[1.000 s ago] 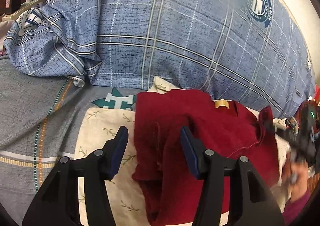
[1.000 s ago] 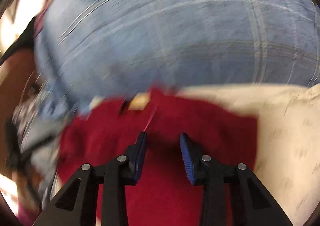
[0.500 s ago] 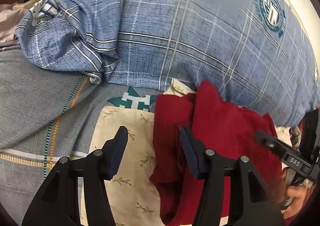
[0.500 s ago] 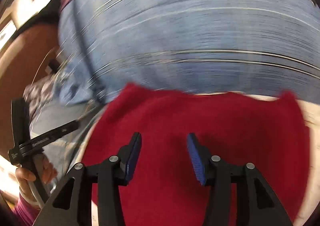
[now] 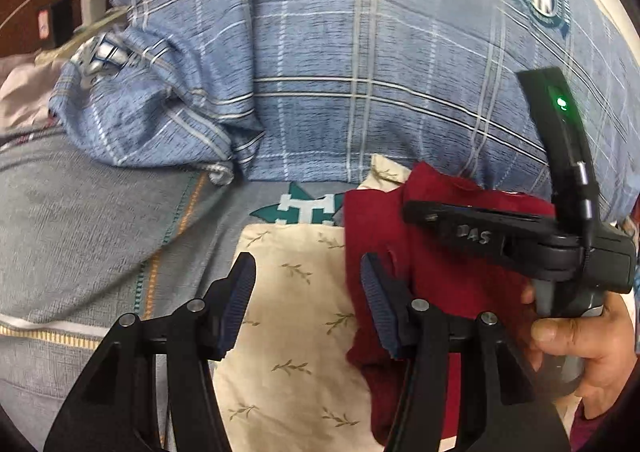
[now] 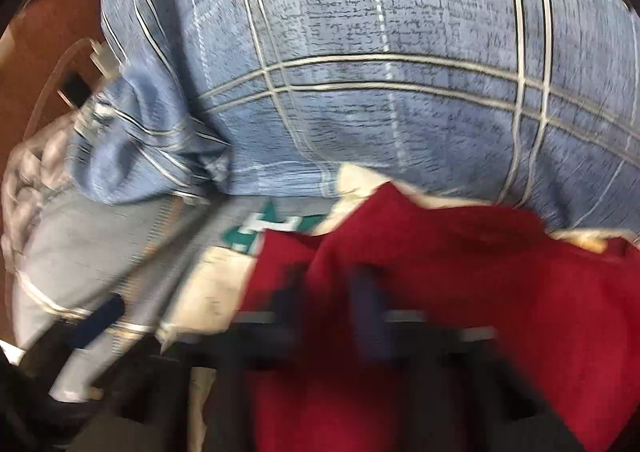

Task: Fold small clothes
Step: 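Lift the hem with both grippers and fold it toward the collar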

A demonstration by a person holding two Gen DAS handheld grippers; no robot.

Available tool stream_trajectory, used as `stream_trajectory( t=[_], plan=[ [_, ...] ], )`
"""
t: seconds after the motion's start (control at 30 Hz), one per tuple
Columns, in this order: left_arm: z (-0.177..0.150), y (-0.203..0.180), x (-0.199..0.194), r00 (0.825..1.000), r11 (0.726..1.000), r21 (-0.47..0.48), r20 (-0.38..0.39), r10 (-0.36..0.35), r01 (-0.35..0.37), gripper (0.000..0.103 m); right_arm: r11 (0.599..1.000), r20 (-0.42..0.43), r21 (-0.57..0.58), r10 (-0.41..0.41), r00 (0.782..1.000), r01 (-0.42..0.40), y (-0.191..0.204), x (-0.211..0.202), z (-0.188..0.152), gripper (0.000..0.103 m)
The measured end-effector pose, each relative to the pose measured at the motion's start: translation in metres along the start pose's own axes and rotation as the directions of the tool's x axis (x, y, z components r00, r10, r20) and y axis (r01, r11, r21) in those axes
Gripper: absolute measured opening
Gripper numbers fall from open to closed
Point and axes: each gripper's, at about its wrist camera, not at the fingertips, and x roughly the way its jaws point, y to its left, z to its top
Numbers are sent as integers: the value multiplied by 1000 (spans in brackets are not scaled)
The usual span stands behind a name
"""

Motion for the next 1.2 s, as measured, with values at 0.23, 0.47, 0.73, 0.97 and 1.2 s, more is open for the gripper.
stream_trajectory(
  t=[0.23,0.47,0.73,0.97,1.2],
  plan=[
    [5,5,-10,999,999,-43,48,-17,19,53,995,71,-2,99,993,-99,16,-10,10,4],
    [3,-8,-5,998,998,-21,30,-63,64,53,980,52,64,183,982,-186,-11,-13,-12,29],
    [-7,-39,1,990,990,28,8,-139,139,63,966,243,244,-152,958,91,-146,-127,-66,47],
    [-19,-51,34,992,994,44,-84,-92,96,66,882,139,394,-337,931,260,-246,-117,-67,31],
    [-19,-46,42,993,996,9,-79,-86,87,75,869,128,394,-373,919,298,-245,-105,-62,32]
  ],
)
